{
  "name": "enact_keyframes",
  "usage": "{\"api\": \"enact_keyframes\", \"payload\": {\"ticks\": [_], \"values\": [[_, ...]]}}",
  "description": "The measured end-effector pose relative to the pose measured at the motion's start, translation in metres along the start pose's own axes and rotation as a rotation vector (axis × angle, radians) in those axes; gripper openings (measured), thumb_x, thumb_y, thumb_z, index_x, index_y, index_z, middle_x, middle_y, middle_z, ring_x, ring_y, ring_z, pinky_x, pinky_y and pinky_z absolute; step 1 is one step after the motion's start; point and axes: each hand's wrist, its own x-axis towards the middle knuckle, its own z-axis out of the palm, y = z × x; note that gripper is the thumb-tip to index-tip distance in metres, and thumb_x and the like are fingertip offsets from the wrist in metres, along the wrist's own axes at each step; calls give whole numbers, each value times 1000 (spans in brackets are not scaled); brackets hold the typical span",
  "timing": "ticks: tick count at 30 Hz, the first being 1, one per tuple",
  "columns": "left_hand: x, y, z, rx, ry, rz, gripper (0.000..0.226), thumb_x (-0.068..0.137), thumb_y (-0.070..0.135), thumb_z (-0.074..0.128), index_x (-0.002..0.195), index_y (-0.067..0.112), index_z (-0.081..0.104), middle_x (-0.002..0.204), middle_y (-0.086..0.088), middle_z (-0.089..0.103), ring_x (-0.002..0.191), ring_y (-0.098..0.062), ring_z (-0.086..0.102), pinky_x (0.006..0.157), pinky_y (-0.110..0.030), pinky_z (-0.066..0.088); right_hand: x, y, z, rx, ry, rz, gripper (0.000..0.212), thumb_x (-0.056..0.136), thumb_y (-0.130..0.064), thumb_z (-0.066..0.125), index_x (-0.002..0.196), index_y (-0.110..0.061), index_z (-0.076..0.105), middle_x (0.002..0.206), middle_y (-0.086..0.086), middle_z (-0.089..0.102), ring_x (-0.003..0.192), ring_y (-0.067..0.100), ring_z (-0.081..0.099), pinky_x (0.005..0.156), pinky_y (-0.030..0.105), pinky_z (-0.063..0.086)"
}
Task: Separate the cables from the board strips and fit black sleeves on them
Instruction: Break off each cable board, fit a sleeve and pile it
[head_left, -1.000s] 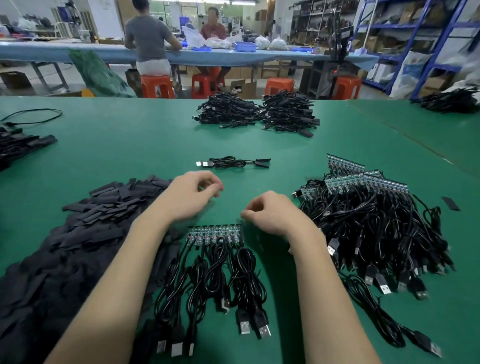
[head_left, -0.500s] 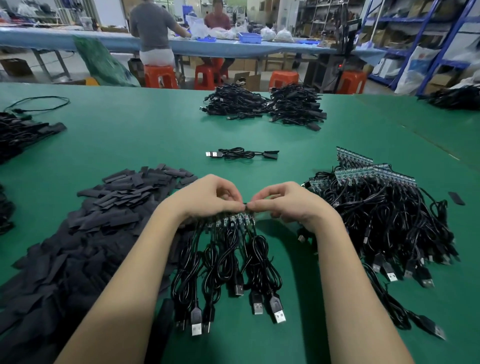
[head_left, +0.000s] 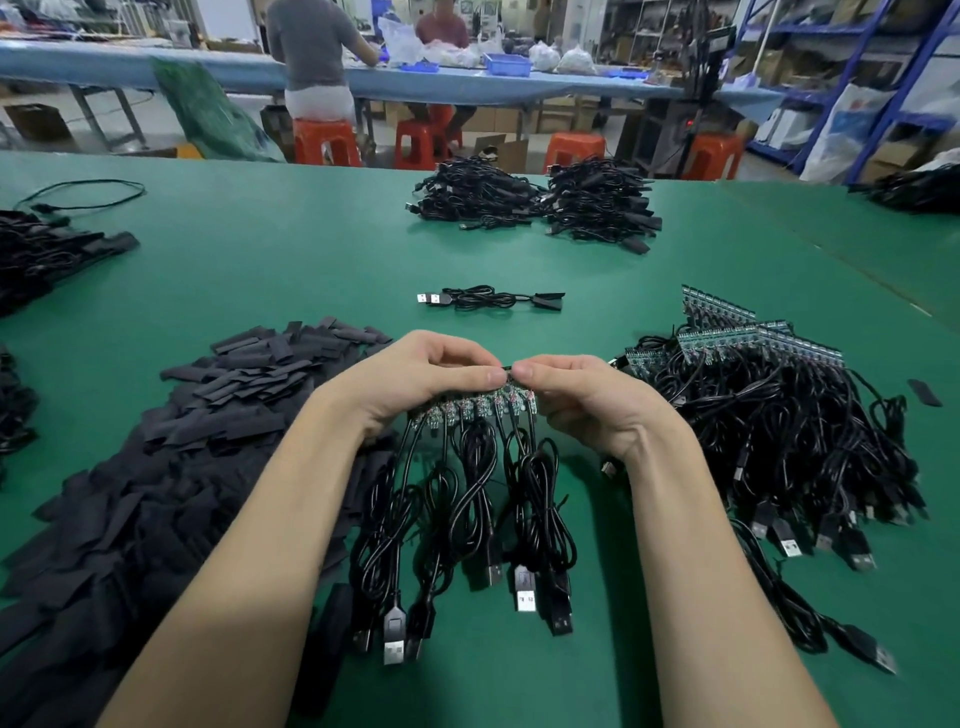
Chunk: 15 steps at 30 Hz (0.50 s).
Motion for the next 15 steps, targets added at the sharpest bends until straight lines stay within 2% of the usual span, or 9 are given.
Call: {"api": "enact_keyframes", "payload": {"ticks": [5,9,13,15], "values": [[0,-3,1,-70,8,41,20,76,39,79,90,25,80,91,6,75,85,-5,64,87,-25,43,1,1,8,196,-23,29,12,75,-20,72,64,-19,78,44,-13,41,36,0,26,45,15,10],[0,-4,0,-117,6,41,28,73,40,81,93,21,80,94,0,75,87,-10,64,93,-29,46,3,2,10,302,-1,40,16,73,-17,73,58,-20,76,47,-14,38,35,0,26,39,11,16],[1,-7,0,-180,-22,46,16,78,32,82,89,21,80,87,2,75,78,-8,66,77,-20,52,4,5,11,362,8,39,23,74,-18,72,51,-19,71,45,-14,37,35,0,26,38,9,17],[1,-9,-1,-244,-19,45,14,77,30,83,86,20,79,84,2,73,73,-8,65,75,-19,53,5,6,9,416,17,35,21,74,-19,73,53,-19,69,44,-15,36,42,1,21,47,10,14]]}}
